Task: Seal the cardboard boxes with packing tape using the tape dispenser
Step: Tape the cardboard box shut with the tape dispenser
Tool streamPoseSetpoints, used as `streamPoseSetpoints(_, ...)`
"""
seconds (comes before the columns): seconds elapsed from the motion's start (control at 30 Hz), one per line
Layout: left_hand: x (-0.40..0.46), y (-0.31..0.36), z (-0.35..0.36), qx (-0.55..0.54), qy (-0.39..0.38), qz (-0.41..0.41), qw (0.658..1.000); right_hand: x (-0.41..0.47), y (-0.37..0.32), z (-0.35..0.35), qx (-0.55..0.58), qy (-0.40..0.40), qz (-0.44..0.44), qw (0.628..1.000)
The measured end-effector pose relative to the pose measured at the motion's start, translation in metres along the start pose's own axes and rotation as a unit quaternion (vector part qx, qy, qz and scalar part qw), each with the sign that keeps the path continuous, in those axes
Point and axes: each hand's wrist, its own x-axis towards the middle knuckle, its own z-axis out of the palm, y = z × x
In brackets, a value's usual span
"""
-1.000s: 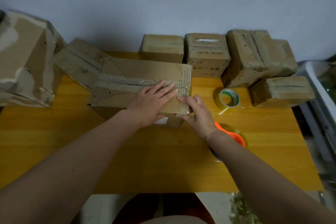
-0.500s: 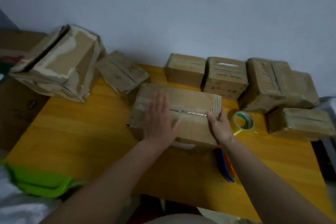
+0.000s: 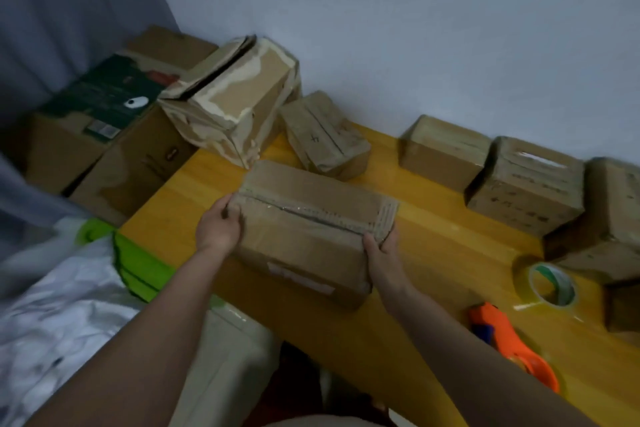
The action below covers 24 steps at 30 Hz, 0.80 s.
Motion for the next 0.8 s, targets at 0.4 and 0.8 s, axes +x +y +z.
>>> streamPoseSetpoints(0.4, 0.072, 0.074, 0.024, 0.006, -0.132, 0.087, 0.987, 0.036, -0.021, 0.0, 0.0, 0.15, -0.038, 0.988)
streamPoseSetpoints(0.8, 0.107, 0.041, 0.014, -0.048, -0.09, 0.17, 0.98, 0.062, -0.038, 0.034, -0.012, 0.127, -0.017, 0.992)
